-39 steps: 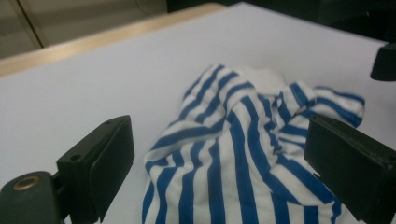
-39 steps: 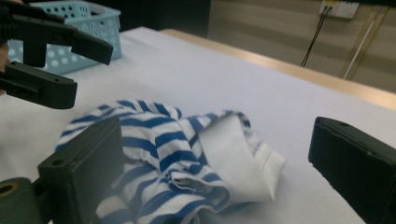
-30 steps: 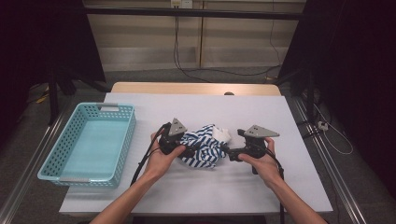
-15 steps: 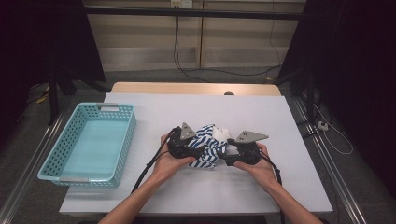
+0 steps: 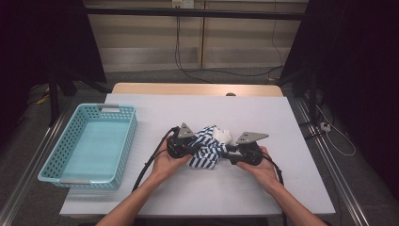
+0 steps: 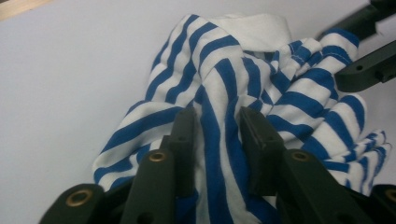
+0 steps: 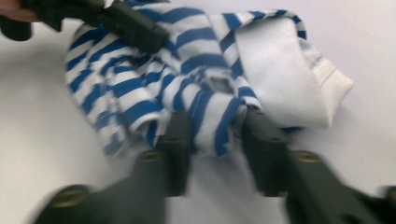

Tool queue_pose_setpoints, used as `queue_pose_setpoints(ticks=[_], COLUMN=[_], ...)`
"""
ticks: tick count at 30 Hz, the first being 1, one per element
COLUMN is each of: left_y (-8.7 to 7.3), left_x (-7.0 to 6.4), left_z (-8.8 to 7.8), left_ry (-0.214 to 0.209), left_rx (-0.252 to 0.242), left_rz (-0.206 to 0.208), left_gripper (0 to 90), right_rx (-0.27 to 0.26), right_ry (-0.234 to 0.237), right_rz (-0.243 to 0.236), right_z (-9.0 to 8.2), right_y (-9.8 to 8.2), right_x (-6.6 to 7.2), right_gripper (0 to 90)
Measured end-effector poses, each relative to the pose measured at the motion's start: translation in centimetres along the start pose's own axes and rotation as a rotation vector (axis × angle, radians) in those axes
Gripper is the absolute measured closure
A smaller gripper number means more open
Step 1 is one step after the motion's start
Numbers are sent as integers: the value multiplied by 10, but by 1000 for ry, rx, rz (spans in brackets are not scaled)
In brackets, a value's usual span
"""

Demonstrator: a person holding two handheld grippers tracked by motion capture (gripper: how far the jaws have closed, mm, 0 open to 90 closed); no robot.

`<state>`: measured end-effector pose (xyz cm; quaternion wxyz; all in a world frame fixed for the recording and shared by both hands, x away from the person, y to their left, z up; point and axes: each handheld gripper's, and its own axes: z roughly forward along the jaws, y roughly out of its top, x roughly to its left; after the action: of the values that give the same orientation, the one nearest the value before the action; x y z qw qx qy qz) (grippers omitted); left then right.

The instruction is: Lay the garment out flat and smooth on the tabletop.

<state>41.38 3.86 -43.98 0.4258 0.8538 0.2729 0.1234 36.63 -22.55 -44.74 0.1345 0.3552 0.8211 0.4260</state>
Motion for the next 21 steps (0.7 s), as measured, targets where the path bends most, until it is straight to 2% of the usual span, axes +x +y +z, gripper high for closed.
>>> queue_pose_setpoints(ticks=[1,4,5,7,8,9,10,11,13,14,16,19,21], left_y=[0,2,2,4,4,5,5,5,5,5,6,6,6], left_x=[1,4,4,4,4,6,5,7,7,8,10,14,17], left_z=[-1,-7,-7,-11,-12,-13,-14,-16,-17,-18,-22,-28,-32], left_ry=[-1,-13,-21,-15,-23,-28,-27,-20,-28,-25,-23,-12,-20], left_rx=[-12,-22,-41,-42,-54,-56,-64,-56,-70,-78,-92,-93,-99], left_rz=[-17,-19,-27,-29,-46,-39,-56,-40,-67,-58,-69,-71,-74], left_gripper=[694,690,687,687,687,685,682,683,687,691,705,775,798], right_rx=[-2,-15,-21,-34,-39,-47,-49,-52,-62,-66,-81,-93,-101], right_ry=[3,5,5,0,-6,-10,-12,-19,-33,-41,-54,-82,-103], right_rz=[4,-1,-1,-2,-4,-6,-6,-8,-8,-5,-2,4,5], right_z=[0,-3,-4,-7,-9,-11,-13,-15,-19,-21,-25,-28,-32], right_y=[0,2,3,4,4,5,5,5,5,5,6,6,6], right_x=[0,3,3,3,2,2,1,0,-2,-3,-5,-8,-12], right_gripper=[783,830,837,845,847,848,849,850,852,853,855,857,857])
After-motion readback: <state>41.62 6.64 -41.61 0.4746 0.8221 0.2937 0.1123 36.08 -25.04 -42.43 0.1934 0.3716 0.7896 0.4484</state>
